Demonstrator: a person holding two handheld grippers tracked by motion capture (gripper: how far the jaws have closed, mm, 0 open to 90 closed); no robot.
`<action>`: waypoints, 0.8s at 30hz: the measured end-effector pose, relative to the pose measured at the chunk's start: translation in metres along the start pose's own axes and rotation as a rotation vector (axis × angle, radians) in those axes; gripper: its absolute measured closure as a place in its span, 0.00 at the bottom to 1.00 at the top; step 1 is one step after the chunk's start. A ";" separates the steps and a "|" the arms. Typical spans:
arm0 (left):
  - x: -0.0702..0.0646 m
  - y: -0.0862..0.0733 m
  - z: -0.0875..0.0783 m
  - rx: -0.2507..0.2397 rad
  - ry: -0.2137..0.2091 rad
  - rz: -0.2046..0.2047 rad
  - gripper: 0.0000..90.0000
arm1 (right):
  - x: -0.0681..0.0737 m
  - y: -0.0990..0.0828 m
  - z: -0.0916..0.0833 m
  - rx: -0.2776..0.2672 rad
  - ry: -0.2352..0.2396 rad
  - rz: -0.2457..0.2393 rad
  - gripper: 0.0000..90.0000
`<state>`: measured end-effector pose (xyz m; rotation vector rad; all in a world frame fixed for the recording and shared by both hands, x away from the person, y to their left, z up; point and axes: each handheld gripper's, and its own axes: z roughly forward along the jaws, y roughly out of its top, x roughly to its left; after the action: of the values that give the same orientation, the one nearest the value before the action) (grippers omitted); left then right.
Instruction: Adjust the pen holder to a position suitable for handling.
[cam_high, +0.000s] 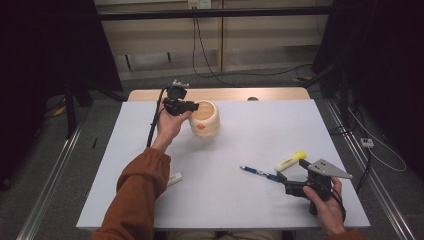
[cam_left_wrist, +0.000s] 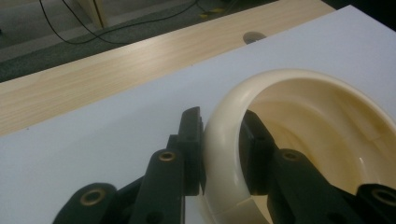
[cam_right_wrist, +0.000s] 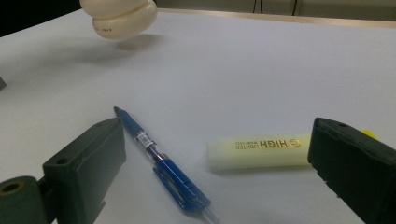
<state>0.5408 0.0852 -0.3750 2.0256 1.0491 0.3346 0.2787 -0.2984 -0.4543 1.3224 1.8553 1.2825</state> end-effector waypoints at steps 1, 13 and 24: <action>0.000 0.000 -0.003 0.000 -0.006 0.001 0.82 | 0.000 0.000 0.000 0.000 0.000 0.000 0.04; -0.018 -0.007 -0.036 -0.019 -0.024 0.031 0.82 | 0.000 0.000 0.000 0.001 0.000 -0.001 0.04; -0.028 -0.023 -0.064 -0.010 -0.008 0.012 0.82 | 0.001 0.000 0.001 0.000 -0.002 0.002 0.04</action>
<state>0.4752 0.1055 -0.3478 2.0232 1.0286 0.3374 0.2793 -0.2975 -0.4545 1.3250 1.8530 1.2819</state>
